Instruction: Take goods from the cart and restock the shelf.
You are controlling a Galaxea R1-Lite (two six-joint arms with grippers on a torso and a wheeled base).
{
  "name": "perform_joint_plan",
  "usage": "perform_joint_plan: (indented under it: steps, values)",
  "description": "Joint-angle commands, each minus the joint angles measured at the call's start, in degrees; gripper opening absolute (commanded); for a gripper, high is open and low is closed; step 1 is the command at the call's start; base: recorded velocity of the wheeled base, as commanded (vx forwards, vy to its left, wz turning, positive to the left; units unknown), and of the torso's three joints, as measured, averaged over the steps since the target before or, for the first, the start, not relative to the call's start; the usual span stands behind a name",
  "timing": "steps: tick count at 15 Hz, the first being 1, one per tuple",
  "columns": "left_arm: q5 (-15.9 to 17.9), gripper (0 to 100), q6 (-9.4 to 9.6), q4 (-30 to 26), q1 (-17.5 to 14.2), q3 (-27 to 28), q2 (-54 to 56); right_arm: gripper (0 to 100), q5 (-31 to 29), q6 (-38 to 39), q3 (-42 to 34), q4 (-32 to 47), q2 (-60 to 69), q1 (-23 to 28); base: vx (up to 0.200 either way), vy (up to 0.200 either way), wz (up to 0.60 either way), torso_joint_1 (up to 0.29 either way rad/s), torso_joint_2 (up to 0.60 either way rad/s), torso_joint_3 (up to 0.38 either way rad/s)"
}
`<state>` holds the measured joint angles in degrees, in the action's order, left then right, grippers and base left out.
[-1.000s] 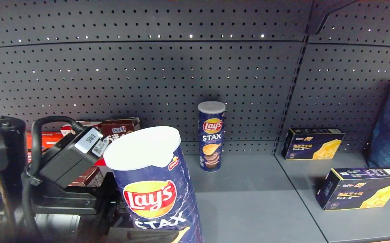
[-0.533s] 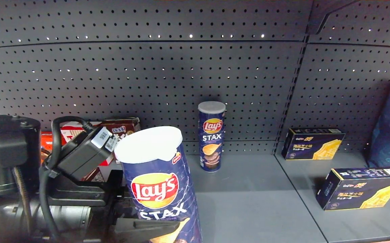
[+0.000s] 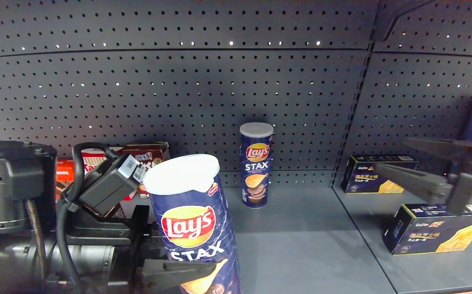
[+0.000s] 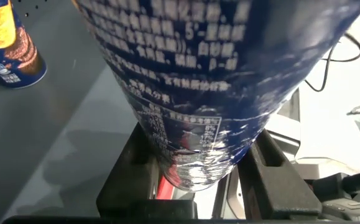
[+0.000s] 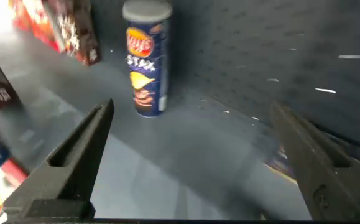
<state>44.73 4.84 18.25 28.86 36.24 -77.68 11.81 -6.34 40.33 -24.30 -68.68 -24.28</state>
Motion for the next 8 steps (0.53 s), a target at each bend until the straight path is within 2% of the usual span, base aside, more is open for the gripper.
perform_joint_plan:
  steps: [1,5,7,8]
  values:
    - [0.0,0,-0.01,0.0,-0.6,0.1,0.0,100,1.6,-0.3,3.6,-4.8,-14.7,-3.0,0.0,0.0,0.0,0.0,0.0,0.0]
    - [0.0,0,0.08,0.1,-0.6,-0.5,-0.1,100,2.1,-1.5,8.3,-7.4,-23.3,-4.0,0.0,0.0,0.0,0.0,0.0,0.0]
    - [0.0,0,0.08,0.2,-0.6,-0.4,-0.5,100,4.4,-1.4,8.1,-13.5,-27.9,-4.1,0.0,0.0,0.0,0.0,0.0,0.0]
    - [0.0,0,0.08,0.2,-0.6,-0.4,-0.5,100,4.4,-1.4,8.1,-13.5,-27.9,-4.1,0.0,0.0,0.0,0.0,0.0,0.0]
